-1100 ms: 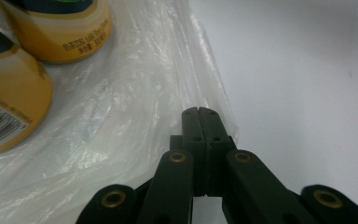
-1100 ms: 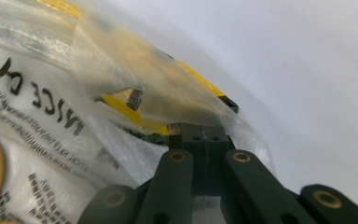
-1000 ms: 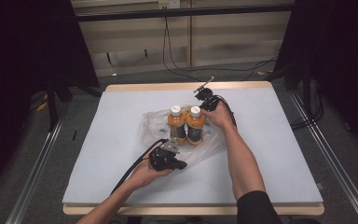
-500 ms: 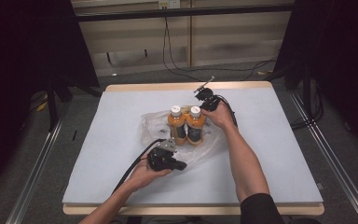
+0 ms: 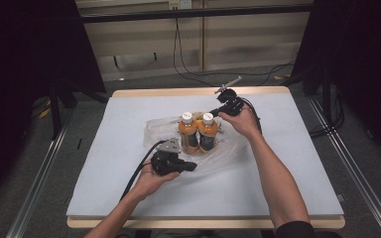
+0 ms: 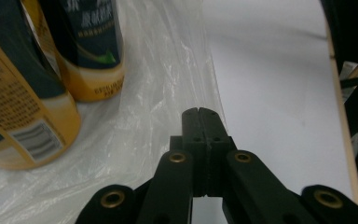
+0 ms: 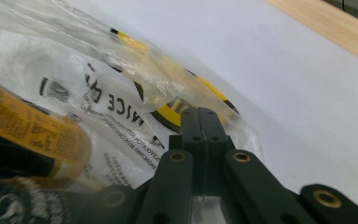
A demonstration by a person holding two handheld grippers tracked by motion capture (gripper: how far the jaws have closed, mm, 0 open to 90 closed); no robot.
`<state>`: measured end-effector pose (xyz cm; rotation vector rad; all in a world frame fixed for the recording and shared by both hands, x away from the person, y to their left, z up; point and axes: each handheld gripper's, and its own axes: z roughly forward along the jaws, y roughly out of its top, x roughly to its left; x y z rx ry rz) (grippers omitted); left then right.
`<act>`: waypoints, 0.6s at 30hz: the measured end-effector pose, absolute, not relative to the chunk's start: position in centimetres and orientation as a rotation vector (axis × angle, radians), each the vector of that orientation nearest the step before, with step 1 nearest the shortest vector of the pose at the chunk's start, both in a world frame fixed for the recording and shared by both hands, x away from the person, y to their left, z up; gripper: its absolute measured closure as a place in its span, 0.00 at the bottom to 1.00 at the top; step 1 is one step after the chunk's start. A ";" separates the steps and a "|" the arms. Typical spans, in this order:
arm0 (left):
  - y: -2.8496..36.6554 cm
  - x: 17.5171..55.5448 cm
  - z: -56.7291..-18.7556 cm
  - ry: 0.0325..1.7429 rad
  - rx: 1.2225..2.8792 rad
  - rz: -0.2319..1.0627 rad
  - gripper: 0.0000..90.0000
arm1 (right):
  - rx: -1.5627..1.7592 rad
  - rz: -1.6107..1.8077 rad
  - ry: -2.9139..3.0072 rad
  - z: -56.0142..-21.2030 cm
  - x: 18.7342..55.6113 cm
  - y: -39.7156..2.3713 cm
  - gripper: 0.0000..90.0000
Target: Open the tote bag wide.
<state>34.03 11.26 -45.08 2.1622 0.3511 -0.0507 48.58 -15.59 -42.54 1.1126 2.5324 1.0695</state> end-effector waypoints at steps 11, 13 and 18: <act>12.8 34.4 -43.5 0.394 2.057 -0.003 0.99 | 1.048 1.196 2.452 -40.6 45.9 -17.1 1.00; 13.1 34.2 -43.4 0.404 2.058 0.009 0.94 | 1.031 1.204 2.433 -40.2 45.2 -17.3 1.00; 13.8 33.5 -43.0 0.421 2.049 0.054 0.83 | 1.018 1.211 2.382 -39.2 43.1 -18.0 0.92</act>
